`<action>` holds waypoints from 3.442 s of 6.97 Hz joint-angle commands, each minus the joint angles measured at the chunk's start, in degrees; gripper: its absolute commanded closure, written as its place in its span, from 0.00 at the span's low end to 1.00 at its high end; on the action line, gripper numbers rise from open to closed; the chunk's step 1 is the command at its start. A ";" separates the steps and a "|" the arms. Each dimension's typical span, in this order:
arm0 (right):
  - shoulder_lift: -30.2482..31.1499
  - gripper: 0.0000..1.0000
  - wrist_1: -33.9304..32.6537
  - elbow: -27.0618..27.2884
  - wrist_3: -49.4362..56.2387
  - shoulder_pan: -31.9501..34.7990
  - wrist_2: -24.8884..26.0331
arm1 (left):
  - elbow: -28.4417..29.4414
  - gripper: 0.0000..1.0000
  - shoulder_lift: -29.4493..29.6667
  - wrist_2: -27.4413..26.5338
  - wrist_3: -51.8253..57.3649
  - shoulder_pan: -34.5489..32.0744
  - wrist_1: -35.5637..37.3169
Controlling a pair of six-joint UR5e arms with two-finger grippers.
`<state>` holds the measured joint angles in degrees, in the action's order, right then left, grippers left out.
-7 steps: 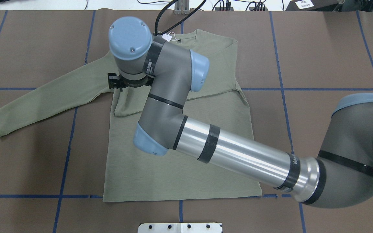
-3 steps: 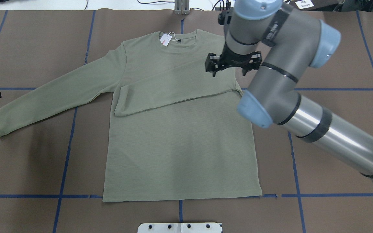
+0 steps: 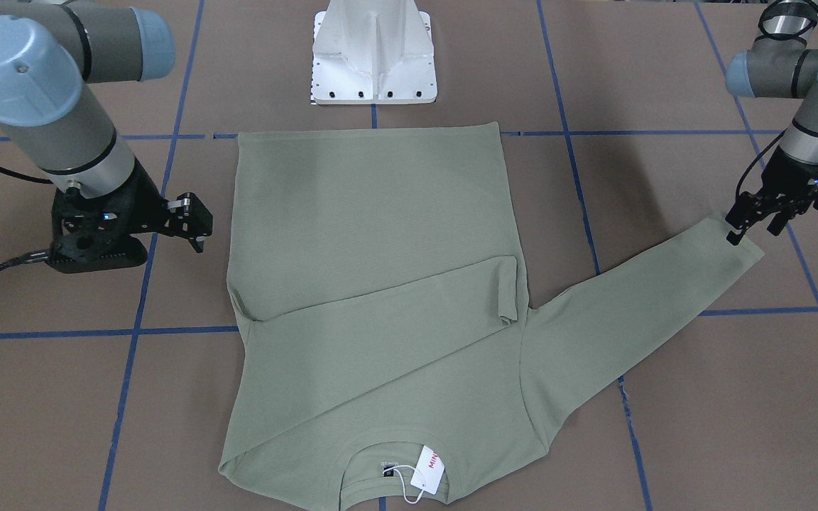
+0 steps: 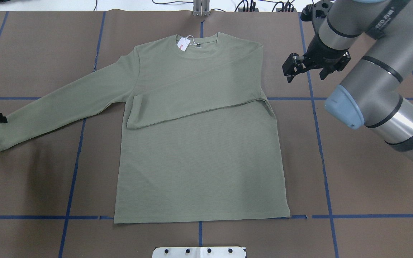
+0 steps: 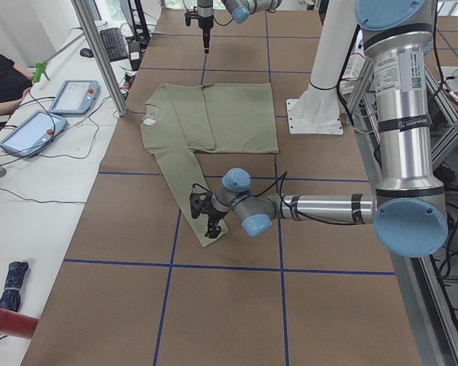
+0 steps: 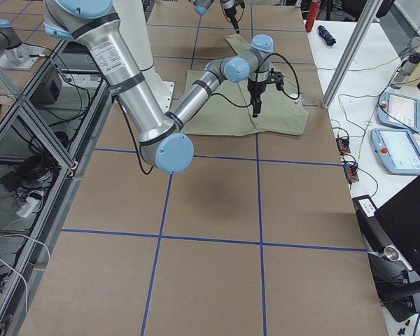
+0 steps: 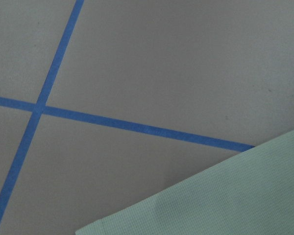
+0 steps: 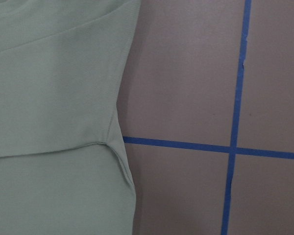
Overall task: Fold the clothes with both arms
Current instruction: 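Open the right gripper and withdraw it away from the shirt, then grasp the cuff of the other sleeve with the left gripper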
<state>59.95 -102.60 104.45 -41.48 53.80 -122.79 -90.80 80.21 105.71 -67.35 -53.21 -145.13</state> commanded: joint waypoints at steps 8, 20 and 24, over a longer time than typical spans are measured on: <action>3.77 0.00 0.12 4.09 1.84 0.69 -0.60 | 3.53 0.04 -0.49 -2.97 -2.61 3.37 -0.07; 5.17 0.00 0.12 4.88 1.93 0.78 -0.69 | -7.86 1.00 -3.39 1.32 -7.09 4.51 5.59; 11.74 0.00 0.21 6.90 4.81 3.66 -0.61 | -15.55 1.00 20.25 3.89 -6.66 4.69 37.65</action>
<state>68.90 -102.37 110.56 -38.48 55.98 -123.47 -106.35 90.56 109.36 -74.11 -48.53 -116.96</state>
